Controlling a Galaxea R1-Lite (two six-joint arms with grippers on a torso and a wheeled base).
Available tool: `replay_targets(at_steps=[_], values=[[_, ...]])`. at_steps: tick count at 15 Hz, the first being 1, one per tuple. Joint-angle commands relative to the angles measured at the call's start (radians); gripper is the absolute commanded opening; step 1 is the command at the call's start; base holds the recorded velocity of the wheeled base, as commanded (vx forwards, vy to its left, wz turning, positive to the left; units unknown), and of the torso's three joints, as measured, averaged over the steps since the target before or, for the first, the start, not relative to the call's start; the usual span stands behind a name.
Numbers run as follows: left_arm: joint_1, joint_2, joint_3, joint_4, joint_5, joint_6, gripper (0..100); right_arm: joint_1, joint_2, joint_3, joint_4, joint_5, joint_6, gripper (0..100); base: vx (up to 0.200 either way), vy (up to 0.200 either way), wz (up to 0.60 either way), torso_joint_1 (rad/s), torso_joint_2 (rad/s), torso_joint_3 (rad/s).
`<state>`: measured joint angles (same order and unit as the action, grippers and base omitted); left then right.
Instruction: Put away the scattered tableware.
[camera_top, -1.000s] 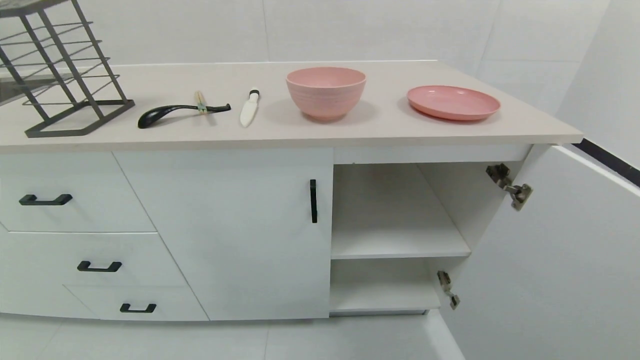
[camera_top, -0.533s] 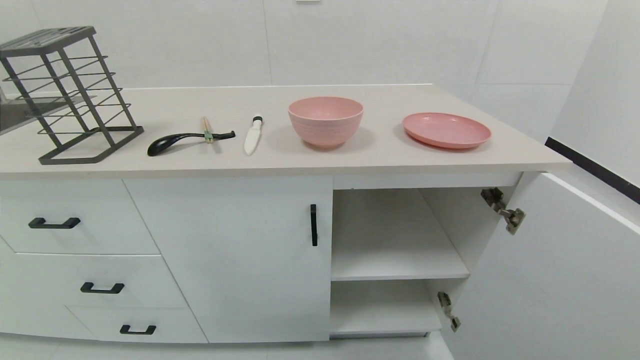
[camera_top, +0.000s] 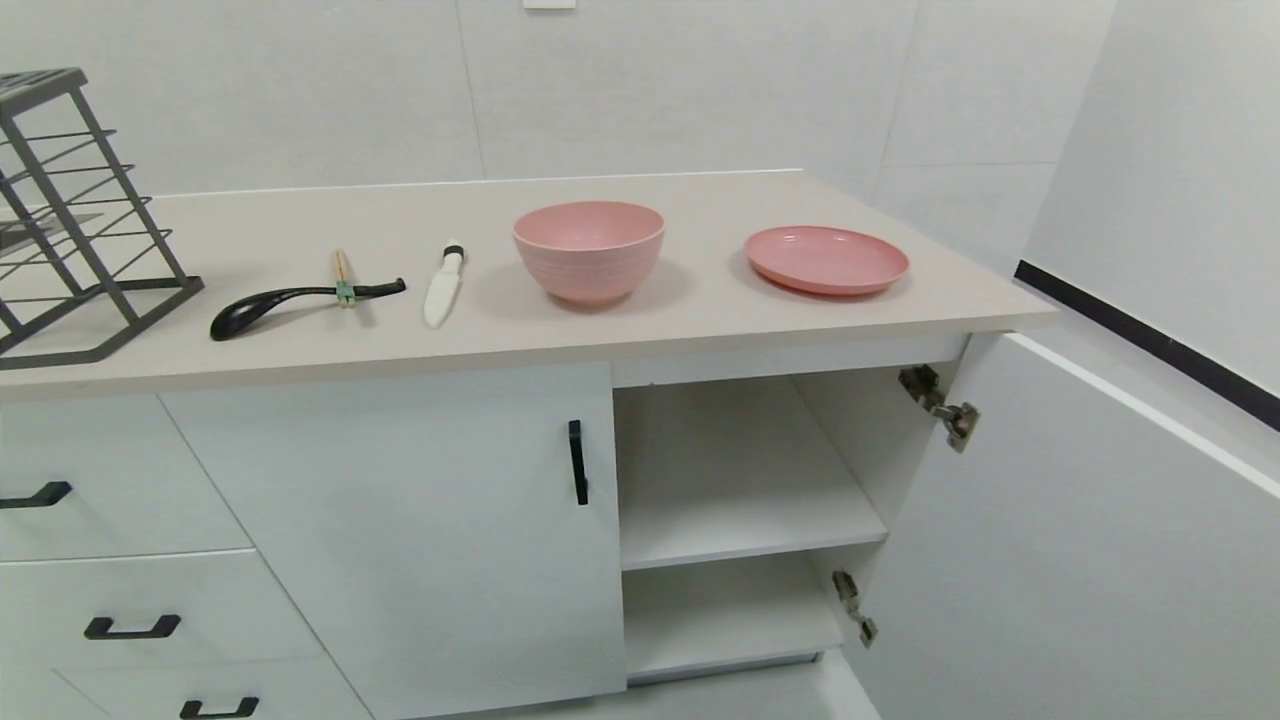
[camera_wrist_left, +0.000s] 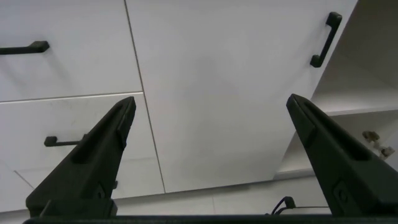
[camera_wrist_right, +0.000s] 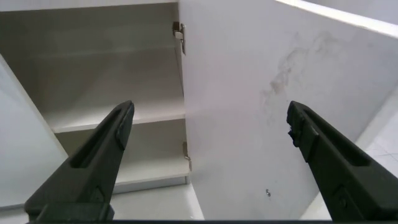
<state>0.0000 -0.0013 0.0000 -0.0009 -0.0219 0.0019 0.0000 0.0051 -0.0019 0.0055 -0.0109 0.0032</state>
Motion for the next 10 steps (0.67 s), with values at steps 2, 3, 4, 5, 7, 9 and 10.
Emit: replay_targets(at_steps=[2,3,4,5,7,9,10], values=[[0.0,0.001,0.0,-0.001,0.0,0.001,100,0.0,-0.001,0.0,-0.001,-0.001,0.0,100,0.0,0.0,0.0,0.0,0.0,0.0],[0.0,0.001,0.0,-0.001,0.0,0.001,100,0.0,-0.001,0.0,-0.001,-0.001,-0.002,100,0.0,0.0,0.0,0.0,0.0,0.0],[0.0,0.001,0.0,-0.001,-0.001,0.001,100,0.0,-0.001,0.0,-0.001,-0.001,0.0,100,0.0,0.0,0.0,0.051,-0.06,-0.032],[0.0,0.001,0.0,-0.001,-0.001,0.001,100,0.0,-0.001,0.0,-0.001,-0.001,0.001,100,0.0,0.0,0.0,0.149,-0.26,-0.09],[0.0,0.001,0.0,-0.001,-0.001,0.001,100,0.0,-0.001,0.0,0.001,-0.001,0.003,100,0.0,0.0,0.0,0.205,-0.41,-0.19],[0.0,0.001,0.0,-0.001,-0.001,0.001,100,0.0,-0.001,0.0,0.001,-0.001,0.003,100,0.0,0.0,0.0,0.237,-0.44,-0.22],[0.0,0.001,0.0,-0.001,-0.001,0.001,100,0.0,-0.001,0.0,-0.001,-0.001,0.003,100,0.0,0.0,0.0,0.227,-0.46,-0.222]])
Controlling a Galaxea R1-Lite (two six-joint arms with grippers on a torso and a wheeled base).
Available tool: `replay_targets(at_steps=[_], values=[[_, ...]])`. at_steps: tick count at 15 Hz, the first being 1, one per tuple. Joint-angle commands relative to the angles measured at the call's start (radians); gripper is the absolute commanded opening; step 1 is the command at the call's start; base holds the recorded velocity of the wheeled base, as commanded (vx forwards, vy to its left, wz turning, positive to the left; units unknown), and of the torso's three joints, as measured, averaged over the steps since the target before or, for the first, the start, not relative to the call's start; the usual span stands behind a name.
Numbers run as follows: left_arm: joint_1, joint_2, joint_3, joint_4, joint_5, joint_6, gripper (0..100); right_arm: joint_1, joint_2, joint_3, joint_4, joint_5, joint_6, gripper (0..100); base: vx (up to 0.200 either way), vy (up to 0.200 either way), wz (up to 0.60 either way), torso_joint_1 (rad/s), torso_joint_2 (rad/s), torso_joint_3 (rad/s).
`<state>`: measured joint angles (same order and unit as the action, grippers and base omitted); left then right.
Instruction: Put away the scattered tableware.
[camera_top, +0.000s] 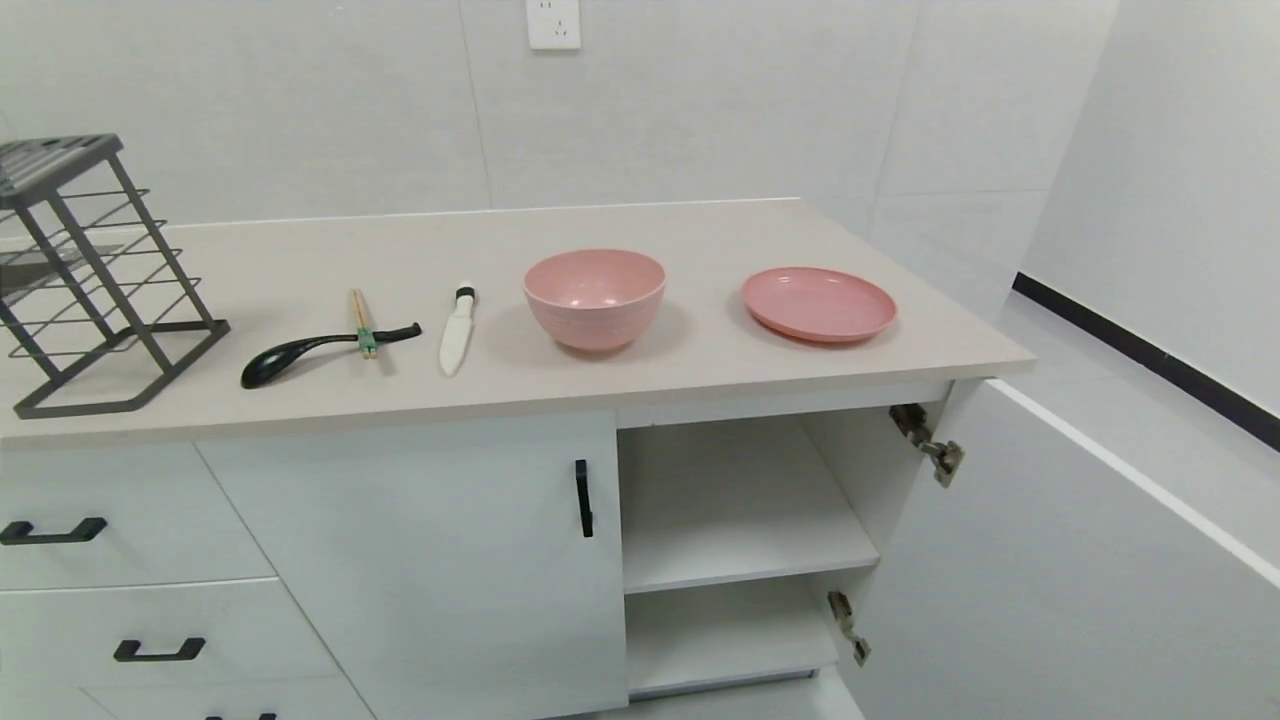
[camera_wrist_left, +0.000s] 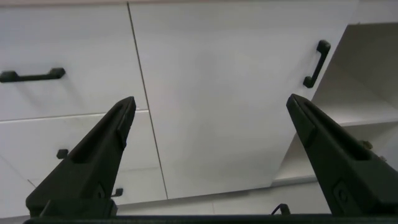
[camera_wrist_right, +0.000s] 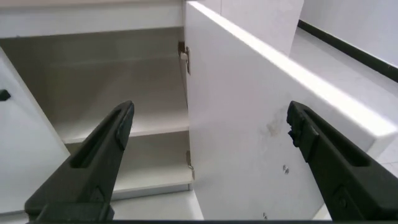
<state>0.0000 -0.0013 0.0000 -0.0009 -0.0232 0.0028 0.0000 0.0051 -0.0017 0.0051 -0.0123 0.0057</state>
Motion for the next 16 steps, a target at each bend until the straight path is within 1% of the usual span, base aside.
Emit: replay_targets(at_steps=[1,3,7,14,15,16], values=[[0.0,0.001,0.0,-0.001,0.0,0.0,100,0.0,-0.001,0.0,-0.001,0.0,0.0,100,0.0,0.0,0.0,0.071,-0.46,-0.222],[0.0,0.001,0.0,-0.001,0.0,0.0,100,0.0,-0.001,0.0,0.001,0.0,0.002,100,0.0,0.0,0.0,0.137,-0.49,-0.222],[0.0,0.001,0.0,-0.001,0.0,-0.001,100,0.0,-0.001,0.0,0.001,0.0,0.002,100,0.0,0.0,0.0,0.356,-0.49,-0.237],[0.0,0.001,0.0,0.001,0.0,-0.001,100,0.0,-0.001,0.0,-0.001,0.0,0.003,100,0.0,0.0,0.0,0.281,-0.53,-0.253],[0.0,0.001,0.0,-0.001,0.0,0.0,100,0.0,-0.001,0.0,0.001,0.0,0.003,100,0.0,0.2,0.0,0.212,-0.39,-0.188],[0.0,0.001,0.0,-0.001,0.0,0.003,100,0.0,-0.001,0.0,-0.001,0.0,0.002,100,0.2,0.0,0.0,0.119,-0.21,-0.115]])
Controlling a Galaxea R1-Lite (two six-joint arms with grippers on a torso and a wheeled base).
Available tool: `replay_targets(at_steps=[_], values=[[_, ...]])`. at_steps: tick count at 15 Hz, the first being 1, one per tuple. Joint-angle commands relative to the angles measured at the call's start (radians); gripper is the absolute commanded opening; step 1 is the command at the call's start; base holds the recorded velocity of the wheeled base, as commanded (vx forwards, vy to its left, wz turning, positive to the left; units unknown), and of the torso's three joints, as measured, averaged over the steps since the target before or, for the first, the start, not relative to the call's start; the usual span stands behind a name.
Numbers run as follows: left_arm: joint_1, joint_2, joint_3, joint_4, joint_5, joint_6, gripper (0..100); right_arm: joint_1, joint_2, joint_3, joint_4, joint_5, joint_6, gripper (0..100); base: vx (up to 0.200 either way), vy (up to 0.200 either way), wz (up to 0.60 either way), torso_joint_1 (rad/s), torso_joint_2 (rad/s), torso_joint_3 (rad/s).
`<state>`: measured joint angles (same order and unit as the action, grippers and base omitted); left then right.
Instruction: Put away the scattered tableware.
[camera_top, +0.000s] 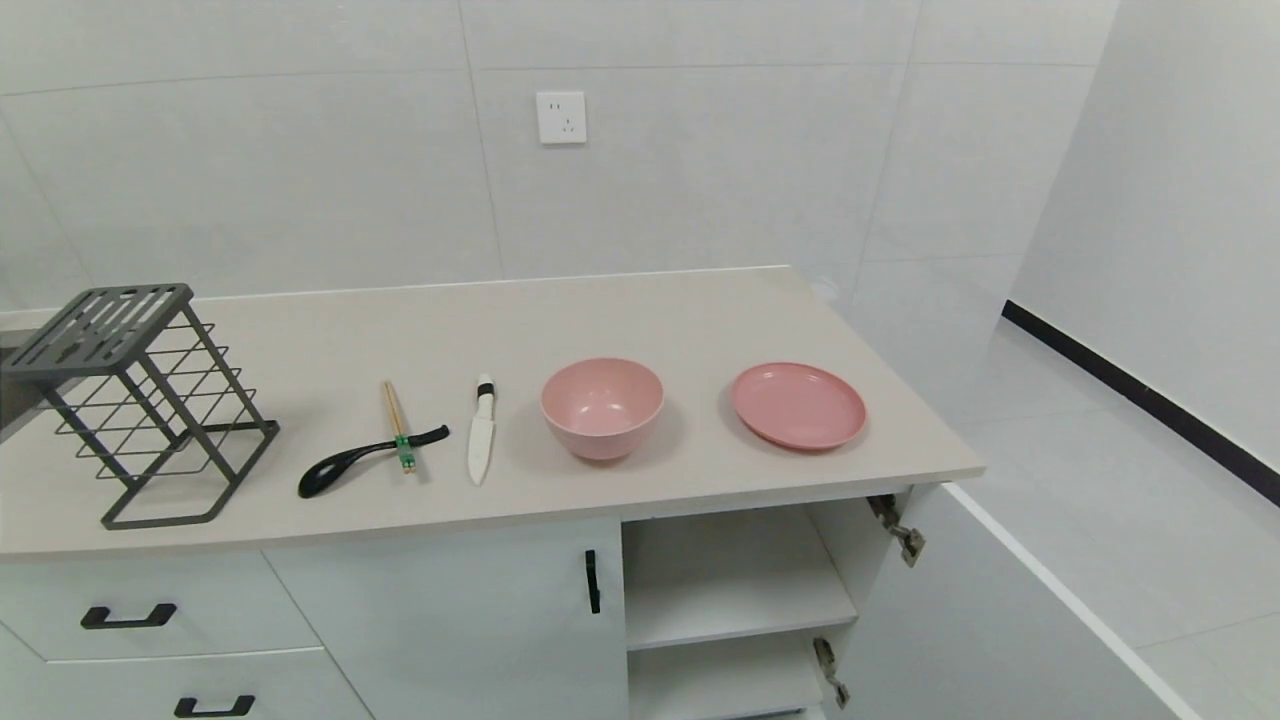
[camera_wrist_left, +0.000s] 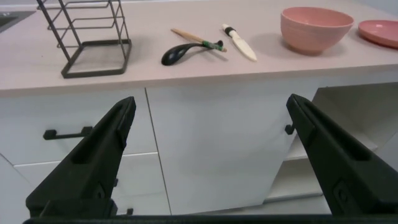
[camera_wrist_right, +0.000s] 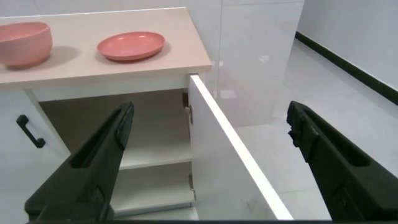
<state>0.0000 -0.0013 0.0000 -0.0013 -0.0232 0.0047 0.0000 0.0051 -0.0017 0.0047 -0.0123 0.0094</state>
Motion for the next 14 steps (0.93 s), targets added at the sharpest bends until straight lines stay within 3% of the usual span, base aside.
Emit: replay_targets(at_steps=[1,5,8,14], values=[[0.0,0.001,0.0,0.0,0.0,-0.002,100,0.0,-0.001,0.0,0.0,0.0,0.0,100,0.2,0.0,0.0,0.051,-0.14,-0.066],[0.0,0.001,0.0,0.0,0.002,-0.003,100,0.0,-0.001,0.0,0.001,0.002,0.0,100,0.0,0.0,0.0,0.012,-0.01,-0.008],[0.0,0.001,0.0,0.0,0.0,-0.003,100,0.0,-0.001,0.0,0.0,0.0,0.0,100,0.2,0.0,0.0,-0.002,-0.01,0.002],[0.0,0.001,0.0,0.0,0.002,-0.003,100,0.0,-0.001,-0.001,0.001,0.0,0.0,100,0.0,0.0,0.0,0.0,0.0,0.0]])
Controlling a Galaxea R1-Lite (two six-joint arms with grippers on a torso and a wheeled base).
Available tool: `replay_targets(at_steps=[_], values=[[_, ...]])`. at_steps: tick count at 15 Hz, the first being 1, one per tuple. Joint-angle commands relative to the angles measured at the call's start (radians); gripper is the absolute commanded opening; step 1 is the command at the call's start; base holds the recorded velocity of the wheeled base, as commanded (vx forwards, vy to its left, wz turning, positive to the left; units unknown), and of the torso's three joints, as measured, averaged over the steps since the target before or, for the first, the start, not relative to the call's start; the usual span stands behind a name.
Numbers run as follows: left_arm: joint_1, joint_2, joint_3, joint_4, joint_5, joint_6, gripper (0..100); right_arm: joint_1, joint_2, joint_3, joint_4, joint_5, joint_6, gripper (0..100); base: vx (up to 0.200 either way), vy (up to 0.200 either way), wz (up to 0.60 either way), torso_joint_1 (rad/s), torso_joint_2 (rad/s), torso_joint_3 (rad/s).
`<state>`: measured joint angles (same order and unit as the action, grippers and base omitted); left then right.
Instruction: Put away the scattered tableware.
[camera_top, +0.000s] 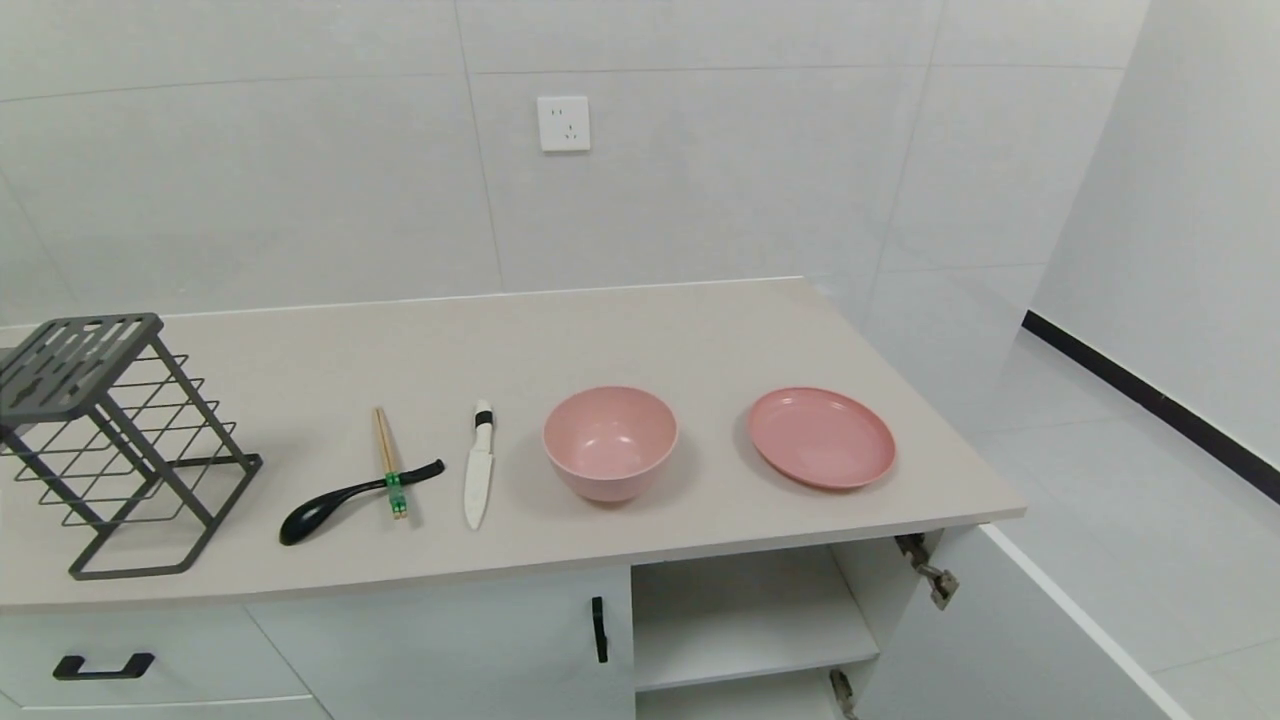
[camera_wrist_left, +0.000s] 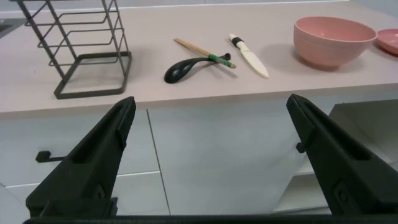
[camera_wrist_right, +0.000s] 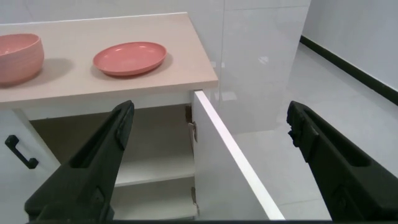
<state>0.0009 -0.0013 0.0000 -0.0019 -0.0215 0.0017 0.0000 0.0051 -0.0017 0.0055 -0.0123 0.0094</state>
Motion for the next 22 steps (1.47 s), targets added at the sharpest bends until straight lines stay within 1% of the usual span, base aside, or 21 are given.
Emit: replay_targets(at_steps=[1,2,4,5,17,19,22], values=[[-0.001,0.001,0.0,0.0,0.0,0.0,100,0.0,-0.001,0.0,0.001,0.0,0.0,100,0.0,0.0,0.0,0.0,0.0,0.0],[-0.001,0.001,0.0,0.0,0.0,-0.005,100,0.0,-0.001,0.0,-0.001,0.0,0.0,100,0.0,0.0,0.0,0.0,0.0,0.0],[-0.001,0.001,0.0,0.0,-0.002,0.008,100,0.0,-0.001,0.0,-0.001,0.0,0.0,100,0.2,0.0,0.0,0.0,0.0,0.005],[-0.001,0.001,0.0,0.0,-0.002,0.0,100,0.0,-0.001,0.0,-0.001,0.0,0.0,100,0.2,0.0,0.0,-0.012,0.0,0.007],[-0.001,0.001,0.0,0.0,0.0,-0.002,100,-0.002,-0.001,-0.001,-0.001,0.0,0.0,100,0.0,0.0,0.0,0.0,0.0,0.0],[-0.001,0.001,0.0,0.0,0.002,-0.005,100,-0.002,-0.001,0.0,-0.001,0.0,0.0,100,0.0,0.0,0.0,0.127,0.0,0.156],[-0.001,0.001,0.0,-0.001,0.002,-0.005,100,-0.002,-0.001,0.0,0.001,0.0,0.0,100,0.0,0.0,0.0,0.305,-0.01,0.274]])
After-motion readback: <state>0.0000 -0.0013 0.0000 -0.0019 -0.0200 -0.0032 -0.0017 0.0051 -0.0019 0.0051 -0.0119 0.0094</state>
